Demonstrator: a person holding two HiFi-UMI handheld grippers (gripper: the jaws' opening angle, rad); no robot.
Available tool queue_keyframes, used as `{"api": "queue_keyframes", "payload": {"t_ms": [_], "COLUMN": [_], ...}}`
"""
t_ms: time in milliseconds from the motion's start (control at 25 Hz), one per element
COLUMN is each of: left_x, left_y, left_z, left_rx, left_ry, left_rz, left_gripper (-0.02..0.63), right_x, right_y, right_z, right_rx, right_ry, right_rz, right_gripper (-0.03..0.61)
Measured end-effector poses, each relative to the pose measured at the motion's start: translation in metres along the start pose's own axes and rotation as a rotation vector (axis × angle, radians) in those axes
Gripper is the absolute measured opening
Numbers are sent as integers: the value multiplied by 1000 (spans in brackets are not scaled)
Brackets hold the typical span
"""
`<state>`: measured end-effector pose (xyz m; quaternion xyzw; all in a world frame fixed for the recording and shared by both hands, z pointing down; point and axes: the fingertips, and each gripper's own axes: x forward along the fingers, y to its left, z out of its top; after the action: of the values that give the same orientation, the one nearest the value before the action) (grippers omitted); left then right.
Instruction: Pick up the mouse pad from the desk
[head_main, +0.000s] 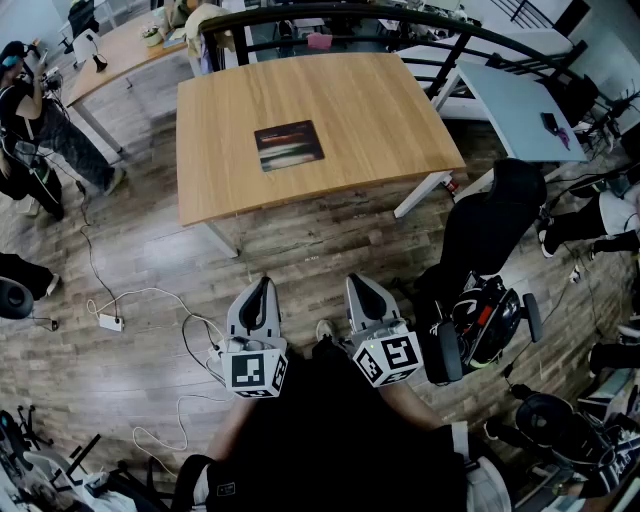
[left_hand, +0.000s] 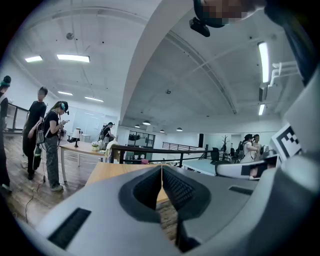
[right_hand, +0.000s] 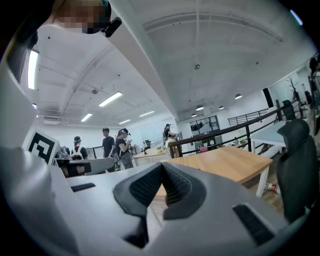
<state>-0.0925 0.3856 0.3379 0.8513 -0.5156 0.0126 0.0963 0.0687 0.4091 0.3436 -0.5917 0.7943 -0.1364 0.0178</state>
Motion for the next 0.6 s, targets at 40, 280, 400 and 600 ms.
{"api": "queue_keyframes", "payload": {"t_ms": [40,280,400,600], "left_x": [0,-1,0,3], "left_y": [-1,-1,-1,-2], "left_z": [0,-3,-3,-5], "left_rx": [-1,-3,-3,-7], "left_ry": [1,4,4,13], "left_rz": [1,8,12,19], "left_gripper": [25,25,25,25], "right_x": [-1,-2,-1,1], "right_y": [0,-3,-4,-6], "right_z": [1,-1,-1,-1], "right_rx": [-1,4,5,10], "right_ry": [0,-2,0,5], "right_rz": [-1,2,6,13], "right_gripper": [29,31,29,31]}}
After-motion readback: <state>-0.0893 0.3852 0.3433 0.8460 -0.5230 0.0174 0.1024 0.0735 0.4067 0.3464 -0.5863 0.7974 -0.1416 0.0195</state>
